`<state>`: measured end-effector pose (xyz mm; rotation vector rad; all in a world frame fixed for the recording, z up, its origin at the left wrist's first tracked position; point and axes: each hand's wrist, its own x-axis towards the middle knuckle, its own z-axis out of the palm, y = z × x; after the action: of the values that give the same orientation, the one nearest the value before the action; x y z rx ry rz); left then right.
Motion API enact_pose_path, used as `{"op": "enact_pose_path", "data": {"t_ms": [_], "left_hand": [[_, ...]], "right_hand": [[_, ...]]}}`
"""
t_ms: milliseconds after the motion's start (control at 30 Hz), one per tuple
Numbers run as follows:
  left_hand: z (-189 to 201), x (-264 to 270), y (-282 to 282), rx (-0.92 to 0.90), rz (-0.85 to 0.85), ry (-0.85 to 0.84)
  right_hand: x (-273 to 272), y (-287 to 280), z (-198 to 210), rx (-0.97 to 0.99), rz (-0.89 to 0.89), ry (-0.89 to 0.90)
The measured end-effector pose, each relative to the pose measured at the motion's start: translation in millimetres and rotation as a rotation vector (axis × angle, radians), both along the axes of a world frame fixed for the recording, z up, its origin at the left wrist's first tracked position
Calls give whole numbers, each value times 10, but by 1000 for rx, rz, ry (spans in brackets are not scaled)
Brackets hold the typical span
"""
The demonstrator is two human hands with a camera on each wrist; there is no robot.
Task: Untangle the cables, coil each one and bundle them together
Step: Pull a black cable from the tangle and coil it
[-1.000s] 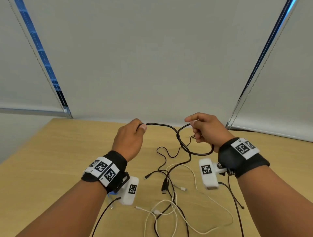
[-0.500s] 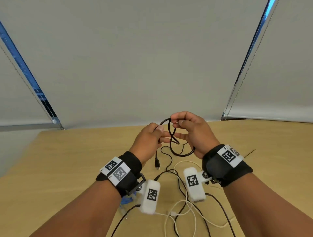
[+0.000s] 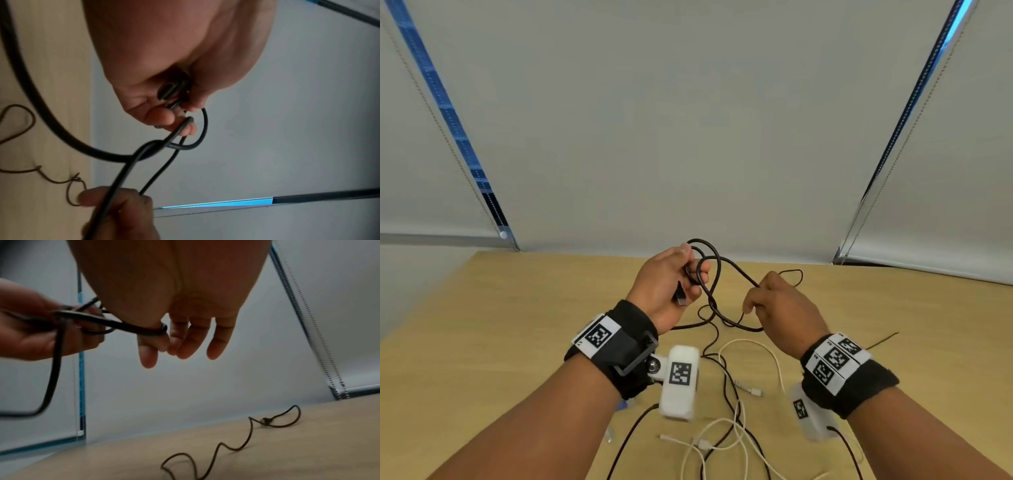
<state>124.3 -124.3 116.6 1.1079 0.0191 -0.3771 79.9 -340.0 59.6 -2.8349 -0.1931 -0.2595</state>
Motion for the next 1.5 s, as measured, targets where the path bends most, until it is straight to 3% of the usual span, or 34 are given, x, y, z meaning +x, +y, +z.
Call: {"op": "enact_pose_path", "data": {"t_ms": [67,200,333,567,700,867,1033,1167,1400,1500], "left_hand": [[-36,-16,-62,31,-20,3],[-22,23,-132,35,-33,-38],[47,59,-171,-31,-67,-70],[89,51,-249,-59,22,-104],[87,-6,-322,-133,9,-101],[58,-53,-354,-169,24,-137],[90,7,-202,-176,57,-162],[94,40,-58,-161,41,-142],[-16,-3,-6,326,8,-383],[-51,-53,-16,255,-8,-332]], "right_hand": [[18,-102,27,103,-11,53],[-20,-106,116,350,155,112],[-104,-4,161,258,268,-15],[-168,220,283,37,169,-369],[-116,384,310,-33,242,-50],[-56,508,257,414,279,202],[-34,458,157,572,53,35],[-43,402,176,1044,18,80],[-48,380,287,1722,168,194],[-37,382,293,1771,230,177]]}}
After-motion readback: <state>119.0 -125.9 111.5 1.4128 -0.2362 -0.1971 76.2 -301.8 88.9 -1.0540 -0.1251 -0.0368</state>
